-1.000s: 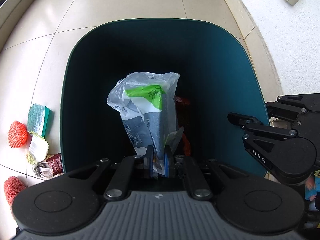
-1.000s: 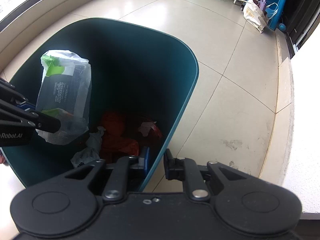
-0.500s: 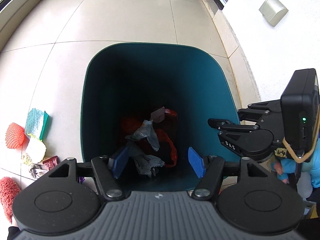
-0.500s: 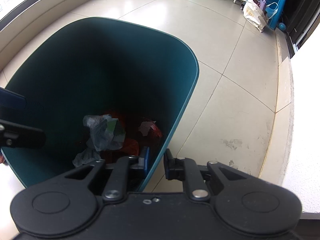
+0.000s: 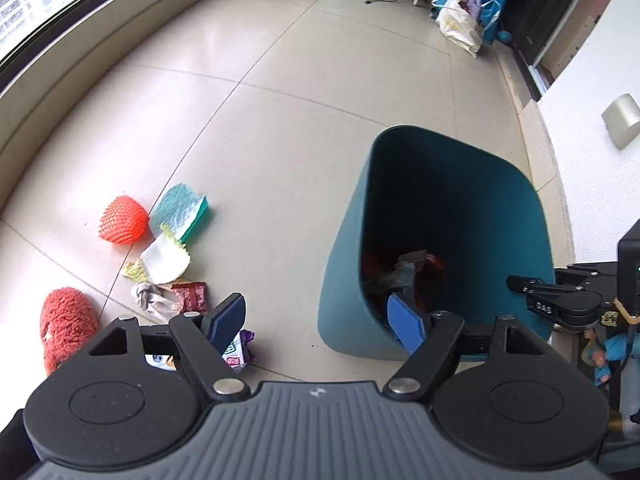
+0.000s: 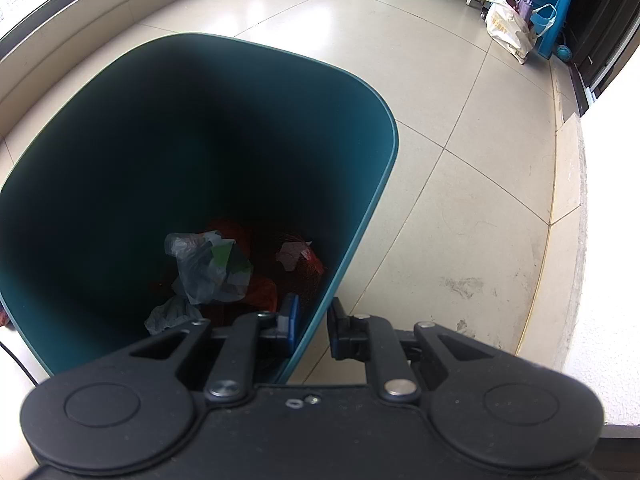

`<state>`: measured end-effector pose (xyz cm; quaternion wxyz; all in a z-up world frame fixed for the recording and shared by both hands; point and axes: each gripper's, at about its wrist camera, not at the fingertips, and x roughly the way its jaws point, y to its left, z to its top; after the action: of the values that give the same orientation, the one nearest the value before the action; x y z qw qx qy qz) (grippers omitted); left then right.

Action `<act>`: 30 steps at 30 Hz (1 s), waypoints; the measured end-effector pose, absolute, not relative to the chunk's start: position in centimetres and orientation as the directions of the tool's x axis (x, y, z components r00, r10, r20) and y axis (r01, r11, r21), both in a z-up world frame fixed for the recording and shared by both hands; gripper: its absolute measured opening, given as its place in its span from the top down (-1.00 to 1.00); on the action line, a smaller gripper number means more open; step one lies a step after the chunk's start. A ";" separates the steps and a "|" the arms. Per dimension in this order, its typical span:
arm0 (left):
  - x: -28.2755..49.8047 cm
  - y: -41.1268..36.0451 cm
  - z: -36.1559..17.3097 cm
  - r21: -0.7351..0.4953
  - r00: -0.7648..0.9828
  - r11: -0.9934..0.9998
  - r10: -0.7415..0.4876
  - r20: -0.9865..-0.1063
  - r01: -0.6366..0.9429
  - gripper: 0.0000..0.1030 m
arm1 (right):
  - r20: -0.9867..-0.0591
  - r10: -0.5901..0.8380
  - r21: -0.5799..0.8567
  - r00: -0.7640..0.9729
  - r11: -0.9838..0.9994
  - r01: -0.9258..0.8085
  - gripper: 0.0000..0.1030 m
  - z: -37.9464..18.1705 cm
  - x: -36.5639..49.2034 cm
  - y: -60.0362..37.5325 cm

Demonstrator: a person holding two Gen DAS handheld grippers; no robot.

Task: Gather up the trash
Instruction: 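Lower the left gripper and grasp the white snack wrapper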

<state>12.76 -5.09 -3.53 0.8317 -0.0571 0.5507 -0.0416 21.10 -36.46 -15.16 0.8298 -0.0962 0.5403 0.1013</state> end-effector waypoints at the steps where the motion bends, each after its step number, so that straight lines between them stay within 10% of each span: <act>1: 12.9 -4.5 -4.3 -0.136 0.369 0.990 -0.118 -0.922 -0.023 -0.51 | -0.916 0.064 -0.050 0.396 0.961 -0.272 0.72 -15.1 21.1 -36.4; 30: 18.6 8.5 -30.6 -0.059 -0.065 0.764 -0.131 -0.989 -0.642 -0.51 | -0.914 0.075 -0.036 0.398 0.964 -0.265 0.71 -14.9 21.0 -36.7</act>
<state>18.61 8.54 -30.57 0.6255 -0.2757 0.7007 0.2043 21.00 -36.65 -14.86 0.8314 -0.0881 0.5390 0.1024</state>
